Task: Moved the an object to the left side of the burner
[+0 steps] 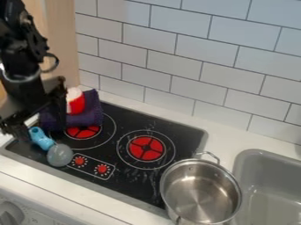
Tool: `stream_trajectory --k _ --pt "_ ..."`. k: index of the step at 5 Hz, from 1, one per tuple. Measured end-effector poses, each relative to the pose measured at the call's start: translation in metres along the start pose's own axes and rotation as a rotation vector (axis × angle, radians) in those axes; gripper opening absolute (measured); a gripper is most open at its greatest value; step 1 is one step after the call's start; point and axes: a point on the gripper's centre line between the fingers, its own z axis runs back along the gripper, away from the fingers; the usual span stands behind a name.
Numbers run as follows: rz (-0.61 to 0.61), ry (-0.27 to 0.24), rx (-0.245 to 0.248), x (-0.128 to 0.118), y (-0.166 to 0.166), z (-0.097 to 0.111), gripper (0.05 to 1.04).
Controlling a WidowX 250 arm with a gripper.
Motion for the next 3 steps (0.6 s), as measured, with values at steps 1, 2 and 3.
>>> stream_trajectory --k 1,2,3 --pt "-0.013 -0.034 -0.037 0.001 -0.005 0.022 0.999" --pt "-0.048 -0.077 -0.064 0.006 -0.019 0.050 0.999" --pt "-0.041 -0.080 -0.066 0.006 -0.019 0.051 0.999"
